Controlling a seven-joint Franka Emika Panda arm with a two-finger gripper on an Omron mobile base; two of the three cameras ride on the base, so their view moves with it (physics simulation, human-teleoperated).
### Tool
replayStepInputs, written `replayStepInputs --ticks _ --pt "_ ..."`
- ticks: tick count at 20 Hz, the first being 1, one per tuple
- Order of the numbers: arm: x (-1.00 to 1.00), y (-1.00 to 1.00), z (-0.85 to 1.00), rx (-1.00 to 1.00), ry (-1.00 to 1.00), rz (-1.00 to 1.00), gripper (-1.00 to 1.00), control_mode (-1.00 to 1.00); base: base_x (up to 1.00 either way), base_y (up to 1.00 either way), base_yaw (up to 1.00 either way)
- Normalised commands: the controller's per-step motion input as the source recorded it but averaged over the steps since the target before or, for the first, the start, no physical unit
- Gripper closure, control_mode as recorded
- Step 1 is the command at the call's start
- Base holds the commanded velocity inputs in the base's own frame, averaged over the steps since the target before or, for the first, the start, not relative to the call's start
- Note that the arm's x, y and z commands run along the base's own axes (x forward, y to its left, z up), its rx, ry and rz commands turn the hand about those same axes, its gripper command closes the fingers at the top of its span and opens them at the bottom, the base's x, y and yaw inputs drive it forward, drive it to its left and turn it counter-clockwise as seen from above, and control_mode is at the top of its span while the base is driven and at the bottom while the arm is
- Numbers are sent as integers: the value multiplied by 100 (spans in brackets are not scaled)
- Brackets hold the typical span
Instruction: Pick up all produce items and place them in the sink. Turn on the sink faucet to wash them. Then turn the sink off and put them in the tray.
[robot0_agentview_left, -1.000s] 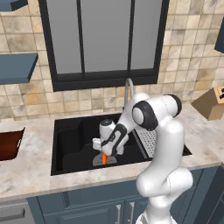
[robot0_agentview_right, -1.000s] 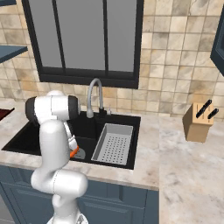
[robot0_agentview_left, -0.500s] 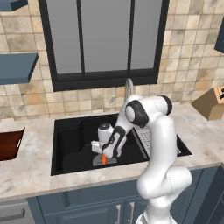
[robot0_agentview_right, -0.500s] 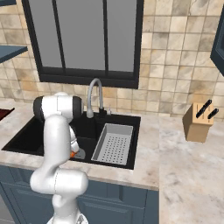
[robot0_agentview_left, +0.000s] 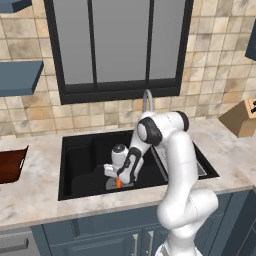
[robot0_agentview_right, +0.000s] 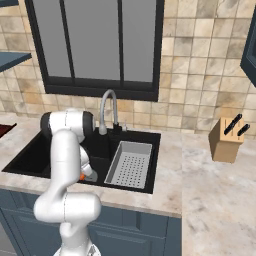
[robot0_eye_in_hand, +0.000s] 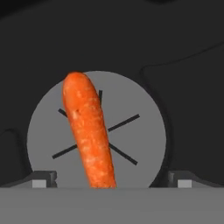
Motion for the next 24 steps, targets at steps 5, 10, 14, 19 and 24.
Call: replayStepInputs --ticks 5,10,14,19,24 --pt "35 0 -29 0 0 9 -100 -100 0 0 0" --pt "36 4 -31 0 0 9 -100 -100 0 0 0" --pt "18 14 -31 0 0 6 -100 -100 0 0 0" --pt "6 13 -32 0 0 4 100 -100 0 0 0" --pt "0 0 -4 -1 1 0 100 -100 0 0 0"
